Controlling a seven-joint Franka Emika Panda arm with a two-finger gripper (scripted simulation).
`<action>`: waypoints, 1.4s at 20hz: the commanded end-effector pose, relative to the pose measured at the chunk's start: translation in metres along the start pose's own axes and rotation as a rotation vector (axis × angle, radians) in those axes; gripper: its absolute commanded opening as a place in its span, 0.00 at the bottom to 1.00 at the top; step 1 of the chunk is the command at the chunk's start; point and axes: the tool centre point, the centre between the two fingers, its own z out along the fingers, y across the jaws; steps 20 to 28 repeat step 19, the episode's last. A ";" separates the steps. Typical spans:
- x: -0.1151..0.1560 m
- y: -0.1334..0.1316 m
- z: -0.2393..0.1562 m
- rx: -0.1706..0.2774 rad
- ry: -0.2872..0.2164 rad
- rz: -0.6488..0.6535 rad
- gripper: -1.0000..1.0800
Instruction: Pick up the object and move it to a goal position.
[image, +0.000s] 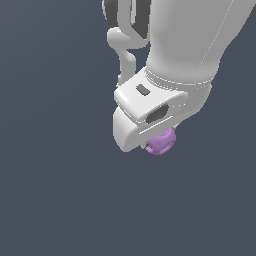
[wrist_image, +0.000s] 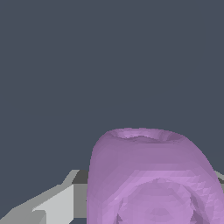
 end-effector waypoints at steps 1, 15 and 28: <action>0.003 -0.001 -0.006 0.000 0.000 0.000 0.00; 0.011 -0.003 -0.018 0.000 -0.001 0.000 0.00; 0.011 -0.003 -0.019 0.000 -0.001 0.000 0.00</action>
